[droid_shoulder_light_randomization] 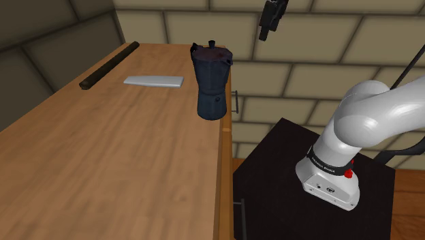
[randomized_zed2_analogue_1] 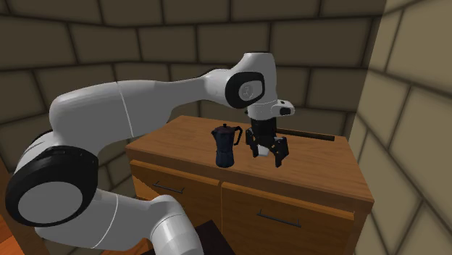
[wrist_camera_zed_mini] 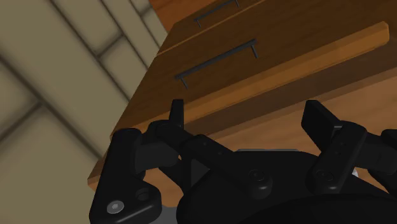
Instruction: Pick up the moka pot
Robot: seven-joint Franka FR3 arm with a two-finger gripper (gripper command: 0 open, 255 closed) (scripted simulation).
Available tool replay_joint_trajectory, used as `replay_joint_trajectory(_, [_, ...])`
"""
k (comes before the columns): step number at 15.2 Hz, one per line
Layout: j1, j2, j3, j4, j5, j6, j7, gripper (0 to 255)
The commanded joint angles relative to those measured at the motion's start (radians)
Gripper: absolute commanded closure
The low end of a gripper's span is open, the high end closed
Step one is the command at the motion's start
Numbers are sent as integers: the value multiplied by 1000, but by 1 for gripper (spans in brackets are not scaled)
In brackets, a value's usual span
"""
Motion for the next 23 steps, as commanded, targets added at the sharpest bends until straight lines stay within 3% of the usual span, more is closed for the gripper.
replay_joint_trajectory(1, [0,0,0,0,0,0,0,0])
replay_joint_trajectory(13, [39,174,252,167,161,19,351,0])
replay_joint_trajectory(22, [28,392,432,400,188,32,610,0])
replay_joint_trajectory(23, [29,388,433,383,190,46,610,0])
